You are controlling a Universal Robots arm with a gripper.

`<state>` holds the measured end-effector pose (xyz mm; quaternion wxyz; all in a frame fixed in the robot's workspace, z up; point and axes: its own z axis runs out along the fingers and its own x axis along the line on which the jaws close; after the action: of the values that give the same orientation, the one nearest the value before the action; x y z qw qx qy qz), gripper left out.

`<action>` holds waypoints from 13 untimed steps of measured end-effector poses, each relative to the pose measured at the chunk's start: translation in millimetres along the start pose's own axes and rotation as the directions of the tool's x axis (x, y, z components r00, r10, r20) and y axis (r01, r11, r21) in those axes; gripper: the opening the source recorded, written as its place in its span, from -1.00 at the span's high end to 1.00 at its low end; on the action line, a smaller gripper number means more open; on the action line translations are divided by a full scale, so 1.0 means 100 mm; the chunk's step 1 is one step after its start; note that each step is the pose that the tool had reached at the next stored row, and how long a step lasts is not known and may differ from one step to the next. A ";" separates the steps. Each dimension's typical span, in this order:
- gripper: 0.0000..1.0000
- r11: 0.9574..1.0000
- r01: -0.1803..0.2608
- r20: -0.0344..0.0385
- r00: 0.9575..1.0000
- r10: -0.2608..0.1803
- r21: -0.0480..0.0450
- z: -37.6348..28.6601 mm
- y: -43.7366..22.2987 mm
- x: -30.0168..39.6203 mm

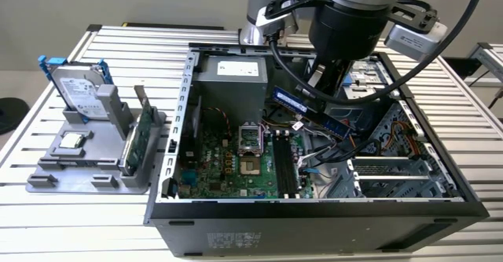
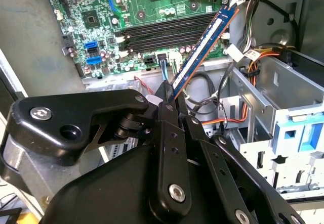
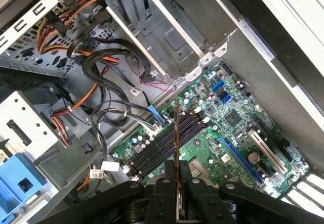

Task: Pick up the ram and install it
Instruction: 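Insert the ram into the slot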

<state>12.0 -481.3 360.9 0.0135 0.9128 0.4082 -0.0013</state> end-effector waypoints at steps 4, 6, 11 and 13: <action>1.00 1.000 -0.002 0.000 1.000 0.002 0.000 0.000 0.000 0.000; 1.00 1.000 -0.008 0.000 1.000 0.008 0.000 0.001 0.000 0.000; 1.00 0.998 -0.055 0.001 0.998 0.055 0.001 0.000 0.000 0.000; 1.00 0.997 -0.074 0.002 0.997 0.074 0.001 0.000 0.000 0.000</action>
<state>12.0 -481.3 360.9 0.0135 0.9272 0.3742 -0.0018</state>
